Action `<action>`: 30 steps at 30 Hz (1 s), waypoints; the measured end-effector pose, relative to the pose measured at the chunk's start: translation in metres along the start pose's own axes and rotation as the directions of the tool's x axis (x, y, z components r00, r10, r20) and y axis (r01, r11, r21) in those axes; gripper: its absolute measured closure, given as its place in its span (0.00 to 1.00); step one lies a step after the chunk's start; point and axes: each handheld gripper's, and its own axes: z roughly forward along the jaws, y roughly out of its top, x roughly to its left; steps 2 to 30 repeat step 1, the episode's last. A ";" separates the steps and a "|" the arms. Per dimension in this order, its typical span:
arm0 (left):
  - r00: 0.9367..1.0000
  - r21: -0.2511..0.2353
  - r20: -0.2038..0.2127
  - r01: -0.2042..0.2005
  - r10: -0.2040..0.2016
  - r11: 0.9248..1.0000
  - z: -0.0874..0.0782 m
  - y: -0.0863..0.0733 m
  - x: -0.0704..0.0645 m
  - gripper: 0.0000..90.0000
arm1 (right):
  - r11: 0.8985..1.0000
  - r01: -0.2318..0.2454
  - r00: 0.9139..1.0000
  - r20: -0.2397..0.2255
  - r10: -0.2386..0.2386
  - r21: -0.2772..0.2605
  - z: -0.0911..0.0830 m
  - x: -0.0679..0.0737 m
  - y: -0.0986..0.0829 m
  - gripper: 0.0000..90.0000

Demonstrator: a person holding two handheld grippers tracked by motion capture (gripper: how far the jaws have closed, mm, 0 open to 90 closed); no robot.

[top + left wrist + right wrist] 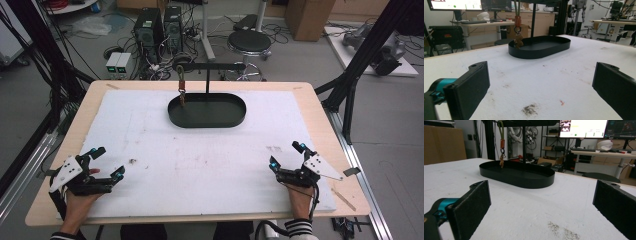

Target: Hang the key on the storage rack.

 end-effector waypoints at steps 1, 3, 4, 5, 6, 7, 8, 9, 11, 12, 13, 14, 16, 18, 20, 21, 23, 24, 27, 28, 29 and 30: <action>1.000 0.000 0.000 0.000 0.000 1.000 0.000 0.000 0.000 0.02 | 1.000 0.004 1.000 0.001 -0.004 0.004 0.000 0.000 0.000 0.01; 1.000 0.000 0.000 0.000 0.000 1.000 0.000 0.000 0.000 0.02 | 1.000 0.004 1.000 0.001 -0.004 0.004 0.000 0.000 0.000 0.01; 1.000 0.000 0.000 0.000 0.000 1.000 0.000 0.000 0.000 0.02 | 1.000 0.004 1.000 0.001 -0.004 0.004 0.000 0.000 0.000 0.01; 1.000 0.000 0.000 0.000 0.000 1.000 0.000 0.000 0.000 0.02 | 1.000 0.004 1.000 0.001 -0.004 0.004 0.000 0.000 0.000 0.01; 1.000 0.000 0.000 0.000 0.000 1.000 0.000 0.000 0.000 0.02 | 1.000 0.004 1.000 0.001 -0.004 0.004 0.000 0.000 0.000 0.01; 1.000 0.000 0.000 0.000 0.000 1.000 0.000 0.000 0.000 0.02 | 1.000 0.004 1.000 0.001 -0.004 0.004 0.000 0.000 0.000 0.01; 1.000 0.000 0.000 0.000 0.000 1.000 0.000 0.000 0.000 0.02 | 1.000 0.004 1.000 0.001 -0.004 0.004 0.000 0.000 0.000 0.01; 1.000 0.000 0.000 0.000 0.000 1.000 0.000 0.000 0.000 0.02 | 1.000 0.004 1.000 0.001 -0.004 0.004 0.000 0.000 0.000 0.01; 1.000 0.000 0.000 0.000 0.000 1.000 0.000 0.000 0.000 0.02 | 1.000 0.004 1.000 0.001 -0.004 0.004 0.000 0.000 0.000 0.01; 1.000 0.000 0.000 0.000 0.000 1.000 0.000 0.000 0.000 0.02 | 1.000 0.004 1.000 0.001 -0.004 0.004 0.000 0.000 0.000 0.01; 1.000 0.000 0.000 0.000 0.000 1.000 0.000 0.000 0.000 0.02 | 1.000 0.004 1.000 0.001 -0.004 0.004 0.000 0.000 0.000 0.01; 1.000 0.000 0.000 0.000 0.000 1.000 0.000 0.000 0.000 0.02 | 1.000 0.004 1.000 0.001 -0.004 0.004 0.000 0.000 0.000 0.01; 1.000 0.000 0.000 0.000 0.000 1.000 0.000 0.000 0.000 0.02 | 1.000 0.004 1.000 0.001 -0.004 0.004 0.000 0.000 0.000 0.01; 1.000 0.000 0.000 0.000 0.000 1.000 0.000 0.000 0.000 0.02 | 1.000 0.004 1.000 0.001 -0.004 0.004 0.000 0.000 0.000 0.01; 1.000 0.000 0.000 0.000 0.000 1.000 0.000 0.000 0.000 0.02 | 1.000 0.004 1.000 0.001 -0.004 0.004 0.000 0.000 0.000 0.01; 1.000 0.000 0.000 0.000 0.000 1.000 0.000 0.000 0.000 0.02 | 1.000 0.004 1.000 0.001 -0.004 0.004 0.000 0.000 0.000 0.01; 1.000 0.000 0.000 0.000 0.000 1.000 0.000 0.000 0.000 0.02 | 1.000 0.004 1.000 0.001 -0.004 0.004 0.000 0.000 0.000 0.01; 1.000 0.000 0.000 0.000 0.000 1.000 0.000 0.000 0.000 0.02 | 1.000 0.004 1.000 0.001 -0.004 0.004 0.000 0.000 0.000 0.01; 1.000 0.000 0.000 0.000 0.000 1.000 0.000 0.000 0.000 0.02 | 1.000 0.004 1.000 0.001 -0.004 0.004 0.000 0.000 0.000 0.01; 1.000 0.000 0.000 0.000 0.000 1.000 0.000 0.000 0.000 0.02 | 1.000 0.004 1.000 0.001 -0.004 0.004 0.000 0.000 0.000 0.01; 1.000 0.000 0.000 0.000 0.000 1.000 0.000 0.000 0.000 0.02 | 1.000 0.004 1.000 0.001 -0.004 0.004 0.000 0.000 0.000 0.01; 1.000 0.000 0.000 0.000 0.000 1.000 0.000 0.000 0.000 0.02 | 1.000 0.004 1.000 0.001 -0.004 0.004 0.000 0.000 0.000 0.01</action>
